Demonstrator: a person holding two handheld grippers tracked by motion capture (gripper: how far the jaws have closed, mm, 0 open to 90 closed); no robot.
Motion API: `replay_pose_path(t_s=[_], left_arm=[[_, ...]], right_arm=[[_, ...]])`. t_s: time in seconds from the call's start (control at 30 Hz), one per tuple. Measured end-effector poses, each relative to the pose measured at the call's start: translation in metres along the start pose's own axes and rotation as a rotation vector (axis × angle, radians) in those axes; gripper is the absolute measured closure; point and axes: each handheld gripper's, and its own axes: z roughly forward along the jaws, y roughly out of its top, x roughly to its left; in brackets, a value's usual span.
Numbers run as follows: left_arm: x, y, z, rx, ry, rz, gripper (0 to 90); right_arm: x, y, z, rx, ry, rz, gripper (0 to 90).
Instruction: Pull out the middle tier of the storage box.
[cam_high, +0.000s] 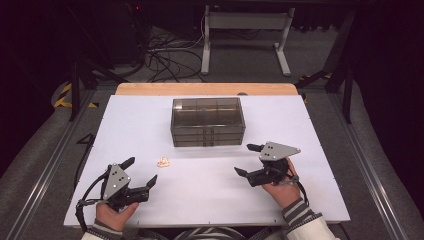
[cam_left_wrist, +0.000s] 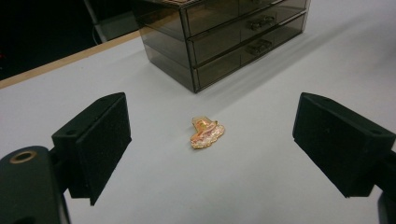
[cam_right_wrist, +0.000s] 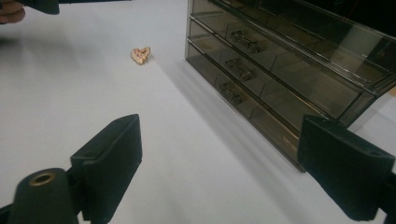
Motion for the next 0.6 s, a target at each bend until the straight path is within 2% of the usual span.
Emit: replay_pose_path(t_s=[0.1,0.23,0.3,0.6], left_arm=[[0.0002,0.0001,-0.0002,-0.001,0.001,0.0,12.1],[0.0,0.0001,-0.0001,-0.001,0.0,0.001,12.2],[0.0,0.0001,-0.0001,-0.001,0.0,0.001,12.2],[0.0001,0.0001,-0.0002,-0.002,-0.001,0.0,12.1]], right_arm=[[0.0021,0.0017,-0.0003,0.019,-0.007,-0.032,20.5],[0.0063,0.0033,0.0,0.054,-0.031,-0.1,23.2],[0.0071,0.0038,-0.0003,0.059,-0.034,-0.12,23.7],[0.0084,0.0054,-0.0014,0.065,-0.025,-0.153,24.9]])
